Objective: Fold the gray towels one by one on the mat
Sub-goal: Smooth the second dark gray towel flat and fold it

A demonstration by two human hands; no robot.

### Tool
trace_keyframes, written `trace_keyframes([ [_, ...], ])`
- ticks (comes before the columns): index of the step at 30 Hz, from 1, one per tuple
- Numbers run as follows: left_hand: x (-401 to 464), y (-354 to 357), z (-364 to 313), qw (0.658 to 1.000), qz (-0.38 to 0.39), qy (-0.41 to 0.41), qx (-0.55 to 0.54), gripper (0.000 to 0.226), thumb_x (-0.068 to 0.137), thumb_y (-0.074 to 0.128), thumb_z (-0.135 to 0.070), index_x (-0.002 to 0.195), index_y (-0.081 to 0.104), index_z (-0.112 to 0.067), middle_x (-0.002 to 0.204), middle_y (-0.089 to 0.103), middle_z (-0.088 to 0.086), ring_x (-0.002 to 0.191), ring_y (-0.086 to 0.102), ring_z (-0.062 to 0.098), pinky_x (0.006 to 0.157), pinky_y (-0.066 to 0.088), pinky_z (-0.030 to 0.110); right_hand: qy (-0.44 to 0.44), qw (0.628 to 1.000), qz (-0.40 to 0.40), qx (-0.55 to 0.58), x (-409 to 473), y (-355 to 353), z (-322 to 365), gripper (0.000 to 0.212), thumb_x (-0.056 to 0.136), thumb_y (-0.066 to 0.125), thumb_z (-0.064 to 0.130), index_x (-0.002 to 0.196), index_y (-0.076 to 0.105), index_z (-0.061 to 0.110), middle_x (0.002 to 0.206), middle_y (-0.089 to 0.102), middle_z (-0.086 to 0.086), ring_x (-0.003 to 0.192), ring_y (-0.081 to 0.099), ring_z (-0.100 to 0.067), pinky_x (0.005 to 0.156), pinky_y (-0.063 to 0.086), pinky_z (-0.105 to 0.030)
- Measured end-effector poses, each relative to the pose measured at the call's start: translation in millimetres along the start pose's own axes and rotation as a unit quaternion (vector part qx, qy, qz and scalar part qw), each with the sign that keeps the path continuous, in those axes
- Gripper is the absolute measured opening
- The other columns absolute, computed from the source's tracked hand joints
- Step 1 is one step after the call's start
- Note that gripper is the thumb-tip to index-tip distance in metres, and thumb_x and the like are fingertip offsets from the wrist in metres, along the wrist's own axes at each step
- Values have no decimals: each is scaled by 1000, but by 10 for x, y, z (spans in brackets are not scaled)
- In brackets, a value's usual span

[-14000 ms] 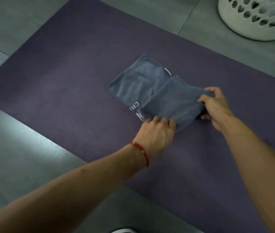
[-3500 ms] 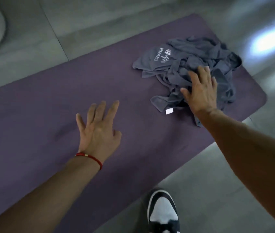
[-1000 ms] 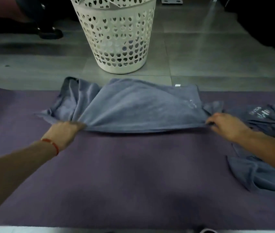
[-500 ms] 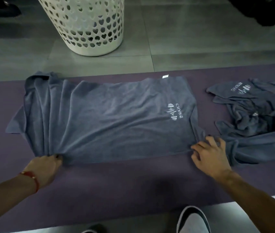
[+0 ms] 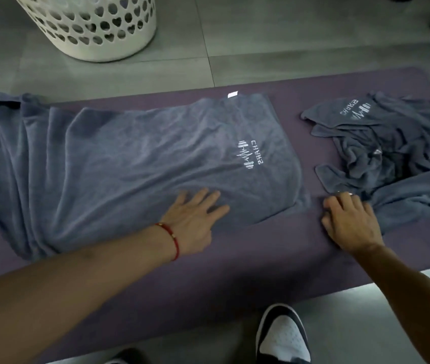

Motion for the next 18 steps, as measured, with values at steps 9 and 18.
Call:
trace_keyframes([
  [9,776,134,-907,994,-79,-1,-82,48,87,64,-43,126,54,-17,125,49,7,119,46,29,96,40,46,122,972,39,199,655,-212,508,40,93,57,49,107,65,12,114,60,-18,110,54,-41,92,45,-50],
  [18,825,184,-820,990,-90,80,-74,25,90,62,-13,113,54,-14,113,61,7,103,60,27,83,46,37,270,884,53,377,449,-173,593,21,94,63,32,98,49,17,95,67,-11,95,64,-37,85,51,-41],
])
Point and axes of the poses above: each hand's wrist, its own x-axis towards the middle knuckle, its own y-axis out of the palm, z = x × y, the point moved 1 cm from there along x, towards the middle knuckle
